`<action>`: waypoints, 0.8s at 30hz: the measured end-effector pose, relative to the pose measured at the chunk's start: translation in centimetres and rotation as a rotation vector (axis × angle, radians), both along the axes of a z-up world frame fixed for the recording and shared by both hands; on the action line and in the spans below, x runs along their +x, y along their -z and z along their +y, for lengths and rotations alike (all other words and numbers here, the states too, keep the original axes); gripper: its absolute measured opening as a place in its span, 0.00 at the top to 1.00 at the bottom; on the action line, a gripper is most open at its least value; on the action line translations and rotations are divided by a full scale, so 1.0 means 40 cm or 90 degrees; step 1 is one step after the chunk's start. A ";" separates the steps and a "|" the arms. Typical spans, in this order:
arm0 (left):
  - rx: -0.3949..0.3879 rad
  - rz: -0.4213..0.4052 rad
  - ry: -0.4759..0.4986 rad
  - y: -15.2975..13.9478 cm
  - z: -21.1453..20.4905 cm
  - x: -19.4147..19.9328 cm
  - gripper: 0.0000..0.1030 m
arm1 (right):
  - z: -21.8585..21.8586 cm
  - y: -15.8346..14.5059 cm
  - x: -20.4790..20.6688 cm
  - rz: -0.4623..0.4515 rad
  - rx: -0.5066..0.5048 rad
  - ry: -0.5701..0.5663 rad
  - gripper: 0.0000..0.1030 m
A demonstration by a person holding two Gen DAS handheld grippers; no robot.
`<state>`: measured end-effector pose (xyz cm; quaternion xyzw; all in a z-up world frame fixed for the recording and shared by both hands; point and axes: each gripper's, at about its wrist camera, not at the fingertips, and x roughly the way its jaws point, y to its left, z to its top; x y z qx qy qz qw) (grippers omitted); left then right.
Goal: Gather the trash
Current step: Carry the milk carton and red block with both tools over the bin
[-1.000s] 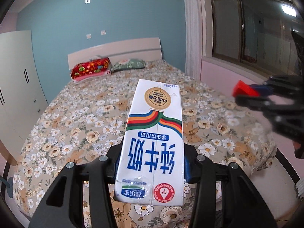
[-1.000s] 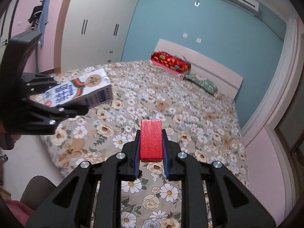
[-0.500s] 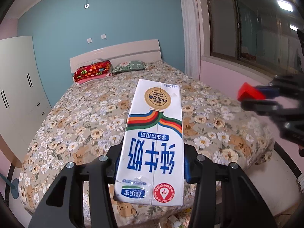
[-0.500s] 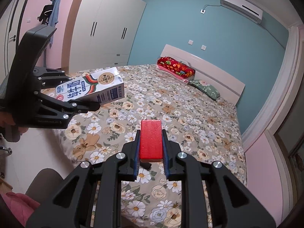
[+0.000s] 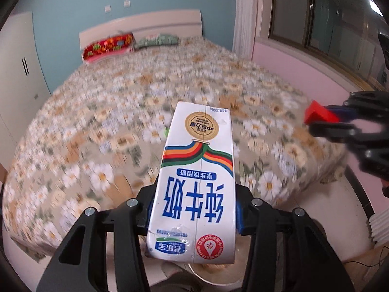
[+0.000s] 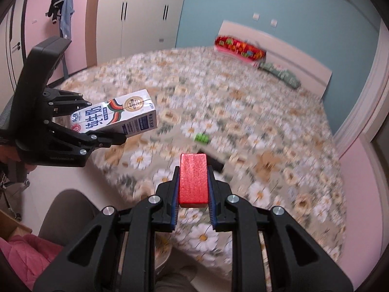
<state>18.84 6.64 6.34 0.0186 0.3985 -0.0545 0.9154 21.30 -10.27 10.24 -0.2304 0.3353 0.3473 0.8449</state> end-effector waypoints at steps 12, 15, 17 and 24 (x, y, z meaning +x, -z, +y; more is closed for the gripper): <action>-0.046 0.115 0.017 0.251 -0.019 -0.032 0.52 | 0.014 0.304 -0.012 0.144 -0.026 -0.003 0.79; -0.052 0.145 0.020 0.312 -0.023 -0.048 0.52 | 0.019 0.367 -0.020 0.173 -0.033 -0.006 0.79; -0.053 0.162 0.022 0.348 -0.025 -0.058 0.52 | 0.023 0.417 -0.027 0.199 -0.036 -0.008 0.79; -0.070 0.234 0.043 0.485 -0.050 -0.098 0.52 | 0.029 0.561 -0.051 0.269 -0.051 -0.007 0.79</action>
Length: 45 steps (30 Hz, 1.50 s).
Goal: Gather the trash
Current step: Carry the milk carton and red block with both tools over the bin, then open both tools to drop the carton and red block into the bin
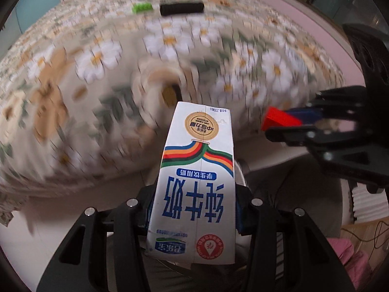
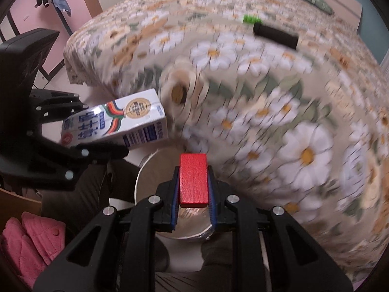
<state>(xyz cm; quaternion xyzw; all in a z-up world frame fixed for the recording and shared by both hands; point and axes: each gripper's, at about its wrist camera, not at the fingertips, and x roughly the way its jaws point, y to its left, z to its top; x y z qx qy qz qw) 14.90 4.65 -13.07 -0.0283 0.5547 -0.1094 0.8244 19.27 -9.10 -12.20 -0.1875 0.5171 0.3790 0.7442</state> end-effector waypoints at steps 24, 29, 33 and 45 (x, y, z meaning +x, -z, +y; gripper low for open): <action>-0.029 0.211 -0.007 0.430 -0.041 0.023 0.52 | 0.027 0.458 -0.008 0.214 -0.084 0.065 0.79; -0.036 0.249 -0.019 0.499 -0.047 0.045 0.52 | 0.038 0.535 0.002 0.244 -0.105 0.071 0.79; -0.040 0.272 -0.037 0.547 -0.043 0.058 0.52 | 0.038 0.580 -0.001 0.267 -0.127 0.072 0.79; -0.057 0.323 -0.079 0.663 -0.040 0.085 0.51 | 0.076 0.674 0.015 0.252 -0.175 0.078 0.79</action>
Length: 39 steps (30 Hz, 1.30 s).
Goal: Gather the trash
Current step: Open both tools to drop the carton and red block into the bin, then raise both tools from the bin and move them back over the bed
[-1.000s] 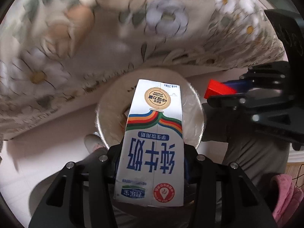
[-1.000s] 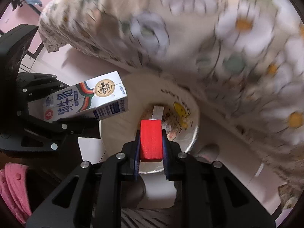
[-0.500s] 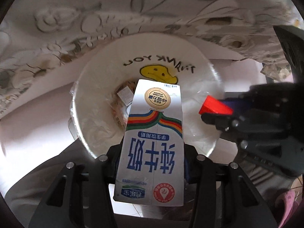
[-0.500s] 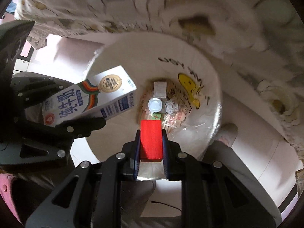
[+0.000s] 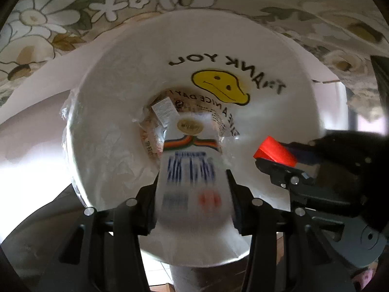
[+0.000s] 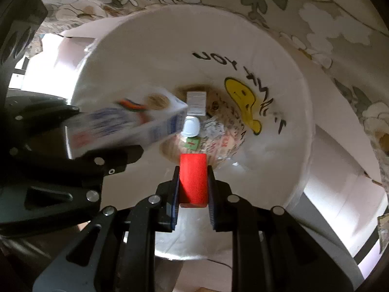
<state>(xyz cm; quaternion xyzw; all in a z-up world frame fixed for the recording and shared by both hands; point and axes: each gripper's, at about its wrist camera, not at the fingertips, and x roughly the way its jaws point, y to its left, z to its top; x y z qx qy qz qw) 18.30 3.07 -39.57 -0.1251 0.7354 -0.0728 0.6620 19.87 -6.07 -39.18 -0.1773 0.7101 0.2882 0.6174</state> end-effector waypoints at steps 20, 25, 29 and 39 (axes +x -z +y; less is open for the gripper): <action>-0.014 -0.002 -0.029 -0.021 0.019 -0.002 0.40 | -0.013 -0.005 -0.001 -0.024 -0.007 0.000 0.55; -0.015 -0.019 -0.027 -0.056 0.019 -0.017 0.40 | -0.019 -0.054 -0.014 -0.034 0.001 0.004 0.55; -0.009 -0.043 -0.018 -0.103 0.017 -0.039 0.40 | -0.023 -0.093 -0.038 -0.041 0.010 -0.005 0.55; 0.049 -0.162 0.053 -0.311 0.023 -0.080 0.40 | -0.063 -0.268 -0.073 -0.096 0.042 -0.028 0.55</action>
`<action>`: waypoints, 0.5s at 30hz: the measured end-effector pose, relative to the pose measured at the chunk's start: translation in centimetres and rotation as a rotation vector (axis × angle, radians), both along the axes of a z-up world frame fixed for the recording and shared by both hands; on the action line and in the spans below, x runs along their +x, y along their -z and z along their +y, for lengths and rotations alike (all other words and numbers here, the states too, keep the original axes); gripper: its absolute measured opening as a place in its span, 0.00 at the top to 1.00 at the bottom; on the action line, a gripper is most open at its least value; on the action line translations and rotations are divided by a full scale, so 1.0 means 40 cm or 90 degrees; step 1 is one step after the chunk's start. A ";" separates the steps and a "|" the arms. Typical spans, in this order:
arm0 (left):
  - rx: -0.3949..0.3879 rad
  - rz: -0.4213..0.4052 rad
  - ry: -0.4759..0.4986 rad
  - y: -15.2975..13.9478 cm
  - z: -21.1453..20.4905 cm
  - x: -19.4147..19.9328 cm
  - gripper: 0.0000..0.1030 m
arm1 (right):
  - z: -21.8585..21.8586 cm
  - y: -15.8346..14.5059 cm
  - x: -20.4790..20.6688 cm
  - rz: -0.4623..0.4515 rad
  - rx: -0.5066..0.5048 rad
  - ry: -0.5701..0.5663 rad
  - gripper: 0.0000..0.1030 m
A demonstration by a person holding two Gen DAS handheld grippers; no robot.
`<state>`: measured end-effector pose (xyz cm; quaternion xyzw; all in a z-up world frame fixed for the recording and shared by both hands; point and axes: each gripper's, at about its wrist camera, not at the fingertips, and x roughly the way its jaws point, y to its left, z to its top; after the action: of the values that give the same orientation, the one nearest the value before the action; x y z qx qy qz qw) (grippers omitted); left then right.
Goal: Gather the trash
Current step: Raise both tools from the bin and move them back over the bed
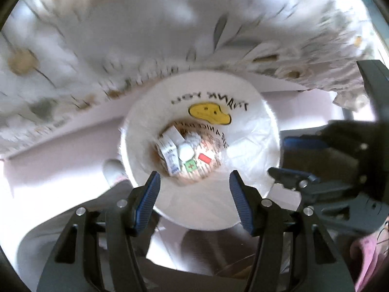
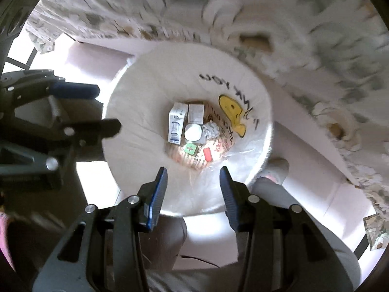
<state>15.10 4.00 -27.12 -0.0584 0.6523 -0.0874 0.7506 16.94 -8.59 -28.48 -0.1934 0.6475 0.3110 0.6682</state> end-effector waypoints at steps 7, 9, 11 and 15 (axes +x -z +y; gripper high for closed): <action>0.024 -0.090 -0.006 -0.179 0.045 -0.009 0.32 | -0.018 -0.203 -0.005 -0.097 0.016 -0.061 0.55; 0.026 -0.115 -0.006 -0.236 0.056 -0.008 0.30 | -0.019 -0.265 -0.010 -0.128 0.019 -0.076 0.49; 0.035 -0.139 -0.003 -0.284 0.063 -0.008 0.28 | -0.021 -0.336 -0.018 -0.167 0.024 -0.094 0.44; 0.071 -0.187 0.014 -0.391 0.069 0.002 0.23 | -0.027 -0.451 -0.023 -0.224 0.041 -0.109 0.43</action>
<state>15.16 6.77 -11.49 0.0040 0.5402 -0.0664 0.8389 16.02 -9.66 -10.42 -0.2771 0.4918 0.3487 0.7482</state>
